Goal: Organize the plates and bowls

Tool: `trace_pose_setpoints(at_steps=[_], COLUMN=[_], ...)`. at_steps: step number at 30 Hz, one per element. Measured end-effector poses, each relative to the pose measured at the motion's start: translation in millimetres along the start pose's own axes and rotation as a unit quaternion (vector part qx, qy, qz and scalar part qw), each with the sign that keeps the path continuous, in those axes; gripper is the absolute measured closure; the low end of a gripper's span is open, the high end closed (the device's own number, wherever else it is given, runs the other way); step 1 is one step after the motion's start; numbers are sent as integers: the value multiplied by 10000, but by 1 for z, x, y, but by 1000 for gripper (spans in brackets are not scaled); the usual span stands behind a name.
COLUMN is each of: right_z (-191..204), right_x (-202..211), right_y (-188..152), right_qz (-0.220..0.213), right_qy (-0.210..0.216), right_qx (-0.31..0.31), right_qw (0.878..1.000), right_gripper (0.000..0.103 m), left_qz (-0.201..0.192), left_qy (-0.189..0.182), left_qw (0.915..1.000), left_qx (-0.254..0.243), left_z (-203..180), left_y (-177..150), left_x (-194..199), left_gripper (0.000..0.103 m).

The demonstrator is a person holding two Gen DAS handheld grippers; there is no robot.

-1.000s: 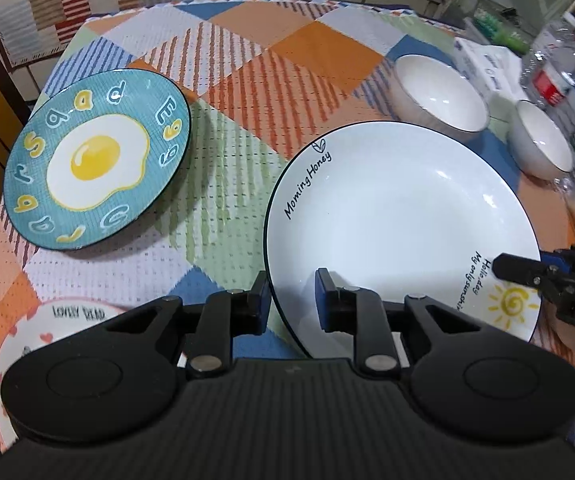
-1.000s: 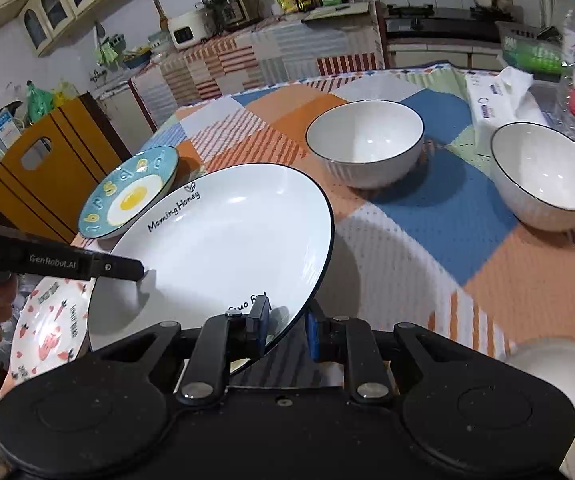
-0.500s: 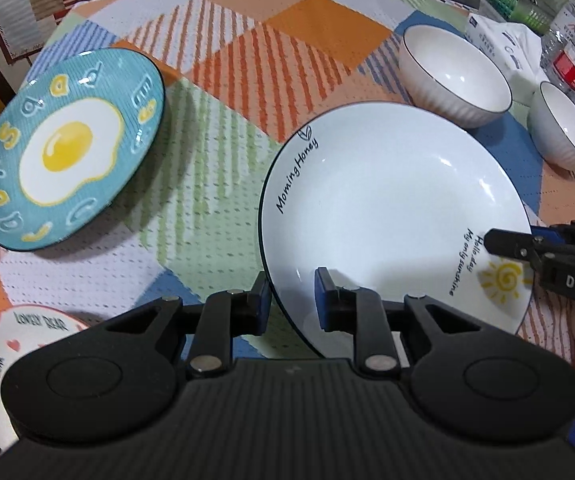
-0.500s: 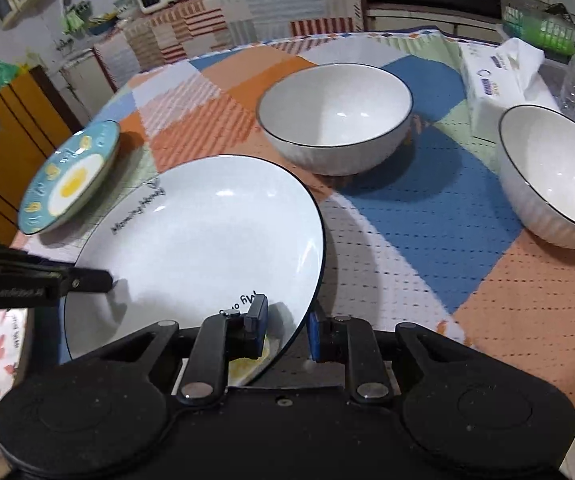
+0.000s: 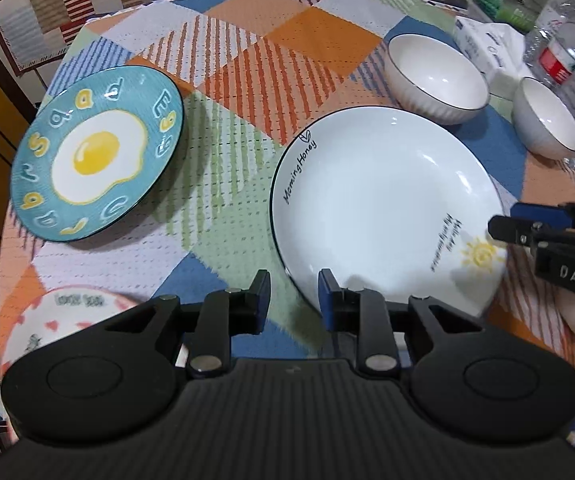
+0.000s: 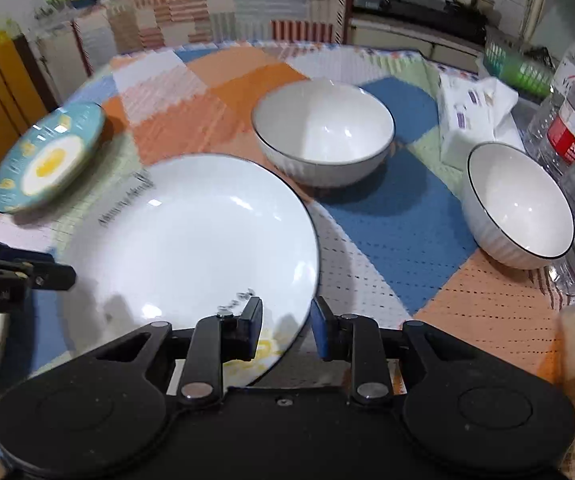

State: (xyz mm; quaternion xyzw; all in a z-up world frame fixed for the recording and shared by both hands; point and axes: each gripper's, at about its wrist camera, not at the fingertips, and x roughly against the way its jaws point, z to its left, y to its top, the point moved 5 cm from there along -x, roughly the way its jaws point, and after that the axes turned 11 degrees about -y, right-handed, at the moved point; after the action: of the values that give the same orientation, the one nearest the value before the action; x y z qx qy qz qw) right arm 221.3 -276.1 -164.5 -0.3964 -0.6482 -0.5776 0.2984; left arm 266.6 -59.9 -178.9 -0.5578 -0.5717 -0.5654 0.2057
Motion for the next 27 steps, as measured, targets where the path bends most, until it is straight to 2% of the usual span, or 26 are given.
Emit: trace_pose_setpoints(at_steps=[5,11,12,15,17,21,22,23,27], right_z=[7,23,26,39,47,60,62,66,80], right_x=[37,78,83,99,106,124,127,132,146], right_y=[3,4,4,1,-1,-6,-7,-8,-15], right_qz=[-258,-571,-592,-604,-567,-611,-636,-681,-1198], right_qy=[453,891,924,950,928,1287,1378,1482,1552], right_qx=[-22,80,134,492,703,786,799,848,1166], right_qw=[9986,9944,9939,9924,9916,9867,9852,9830,9736], right_gripper=[70,63,58,55,53,48,47,46,32], left_qz=[186,228,208,160,184,131,149,162,119], left_qy=[48,65,86,90,40,99,175,260,578], left_qw=[9998,9997,9997,9998,9997,9996,9993,9989,9969], left_qx=[-95,-56,-70,-101,-142,-231,-298,-345,-517], left_z=[-1,4,5,8,12,23,27,31,52], left_y=[-12,-24,-26,-32,-38,-47,-51,-53,-63], left_x=[23,50,56,75,90,119,126,132,152], left_gripper=[76,71,71,62,59,49,43,39,36])
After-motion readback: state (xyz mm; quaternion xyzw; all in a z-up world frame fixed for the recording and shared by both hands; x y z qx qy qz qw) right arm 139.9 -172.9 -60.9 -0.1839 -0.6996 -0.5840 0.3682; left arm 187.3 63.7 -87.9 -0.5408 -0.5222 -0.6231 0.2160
